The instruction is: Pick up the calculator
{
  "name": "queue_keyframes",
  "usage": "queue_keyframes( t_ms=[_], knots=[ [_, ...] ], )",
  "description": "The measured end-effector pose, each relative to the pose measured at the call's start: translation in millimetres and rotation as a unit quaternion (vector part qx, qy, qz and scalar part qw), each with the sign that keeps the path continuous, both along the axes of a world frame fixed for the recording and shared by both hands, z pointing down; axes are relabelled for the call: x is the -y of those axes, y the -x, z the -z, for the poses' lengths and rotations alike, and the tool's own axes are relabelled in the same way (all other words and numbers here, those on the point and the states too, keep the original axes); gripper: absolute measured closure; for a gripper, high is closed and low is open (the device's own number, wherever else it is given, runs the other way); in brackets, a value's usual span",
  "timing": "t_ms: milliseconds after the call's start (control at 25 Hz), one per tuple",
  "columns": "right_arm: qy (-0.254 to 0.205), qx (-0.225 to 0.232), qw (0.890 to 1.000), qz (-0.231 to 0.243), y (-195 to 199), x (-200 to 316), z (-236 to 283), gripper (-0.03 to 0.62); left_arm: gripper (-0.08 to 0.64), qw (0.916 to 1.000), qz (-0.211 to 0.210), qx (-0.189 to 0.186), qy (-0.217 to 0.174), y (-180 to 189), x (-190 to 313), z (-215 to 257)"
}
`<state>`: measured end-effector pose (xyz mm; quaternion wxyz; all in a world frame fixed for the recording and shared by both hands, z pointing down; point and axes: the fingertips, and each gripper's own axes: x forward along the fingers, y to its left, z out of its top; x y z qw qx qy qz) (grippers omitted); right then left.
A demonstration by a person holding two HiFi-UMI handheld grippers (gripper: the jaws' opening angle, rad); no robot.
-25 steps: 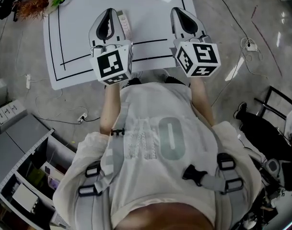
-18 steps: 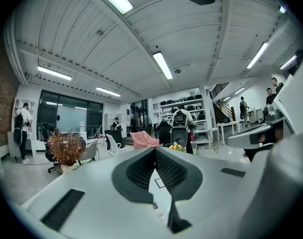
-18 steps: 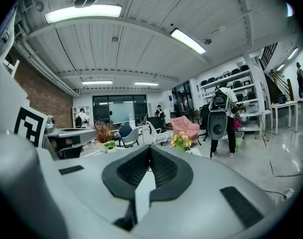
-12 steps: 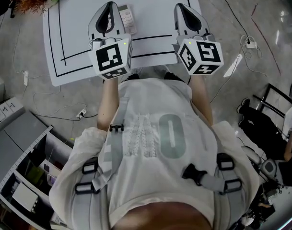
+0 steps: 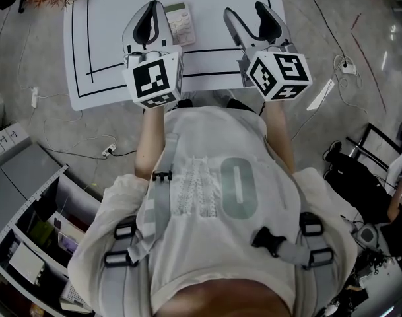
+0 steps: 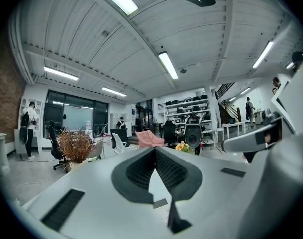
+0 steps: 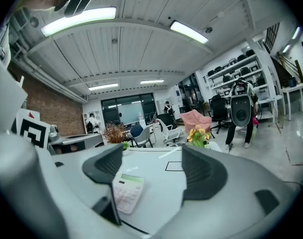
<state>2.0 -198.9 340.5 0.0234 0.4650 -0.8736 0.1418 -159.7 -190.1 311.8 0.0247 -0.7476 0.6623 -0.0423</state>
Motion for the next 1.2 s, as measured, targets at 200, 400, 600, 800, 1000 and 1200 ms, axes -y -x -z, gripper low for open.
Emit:
queue_keyframes(
  t_ms=[200, 400, 600, 800, 1000, 1200],
  knots=[
    [0.023, 0.008, 1.0, -0.002, 5.6, 3.9, -7.4, 0.153, 0.54, 1.0, 0.005, -0.005, 0.003, 4.9, -2.2, -1.6],
    [0.032, 0.017, 0.999, -0.008, 1.4, 4.7, -9.2, 0.155, 0.538, 1.0, 0.004, -0.005, 0.001, 5.8, -1.8, -0.7],
    [0.035, 0.016, 0.999, -0.006, 1.2, 6.7, -10.2, 0.155, 0.54, 1.0, 0.005, -0.005, 0.002, 6.9, -0.9, 0.3],
    [0.042, 0.005, 0.999, 0.018, 11.9, 7.2, -13.6, 0.155, 0.54, 0.9999, 0.01, -0.003, 0.001, 13.3, -2.2, -1.1],
    [0.062, 0.007, 0.996, 0.058, 29.0, 11.9, -18.8, 0.155, 0.539, 0.9996, 0.026, -0.004, 0.008, 26.0, -5.8, -4.7],
    [0.076, -0.011, 0.991, 0.11, 50.6, 25.3, -24.4, 0.155, 0.539, 0.9984, 0.051, -0.011, 0.023, 41.6, -8.0, -13.7]
  ],
)
